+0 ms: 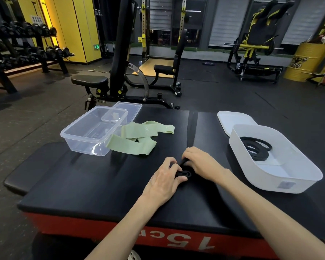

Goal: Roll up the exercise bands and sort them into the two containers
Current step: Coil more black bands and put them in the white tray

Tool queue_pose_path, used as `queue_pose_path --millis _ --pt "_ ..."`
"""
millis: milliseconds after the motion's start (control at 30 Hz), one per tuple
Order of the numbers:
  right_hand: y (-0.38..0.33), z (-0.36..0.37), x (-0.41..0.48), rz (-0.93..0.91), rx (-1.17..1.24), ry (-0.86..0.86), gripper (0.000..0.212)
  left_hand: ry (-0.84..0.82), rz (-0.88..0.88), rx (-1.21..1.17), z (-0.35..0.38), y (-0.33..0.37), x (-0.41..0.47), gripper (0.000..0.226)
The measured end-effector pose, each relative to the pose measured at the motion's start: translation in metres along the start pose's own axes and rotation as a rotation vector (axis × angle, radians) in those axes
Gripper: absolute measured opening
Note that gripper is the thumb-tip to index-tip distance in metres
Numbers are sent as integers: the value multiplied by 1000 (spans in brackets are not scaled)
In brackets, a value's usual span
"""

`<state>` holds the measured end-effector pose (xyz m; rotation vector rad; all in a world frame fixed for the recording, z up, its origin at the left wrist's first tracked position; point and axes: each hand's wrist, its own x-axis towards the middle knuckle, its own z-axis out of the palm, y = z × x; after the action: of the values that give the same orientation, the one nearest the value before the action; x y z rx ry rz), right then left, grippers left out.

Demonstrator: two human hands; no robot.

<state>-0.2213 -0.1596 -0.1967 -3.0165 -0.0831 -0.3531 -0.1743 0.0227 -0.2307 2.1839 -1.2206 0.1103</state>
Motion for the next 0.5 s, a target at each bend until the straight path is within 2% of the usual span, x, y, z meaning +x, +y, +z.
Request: queue_pose_path --millis 200,367,500 --pt "-2 -9 -21 50 66 62 8 104 61 33 5 -1 1 37" --pt "-8 -17 -30 61 73 55 8 158 49 61 6 0 1 46" --pt "-11 -18 -41 56 93 92 9 197 67 62 8 -2 4 35"
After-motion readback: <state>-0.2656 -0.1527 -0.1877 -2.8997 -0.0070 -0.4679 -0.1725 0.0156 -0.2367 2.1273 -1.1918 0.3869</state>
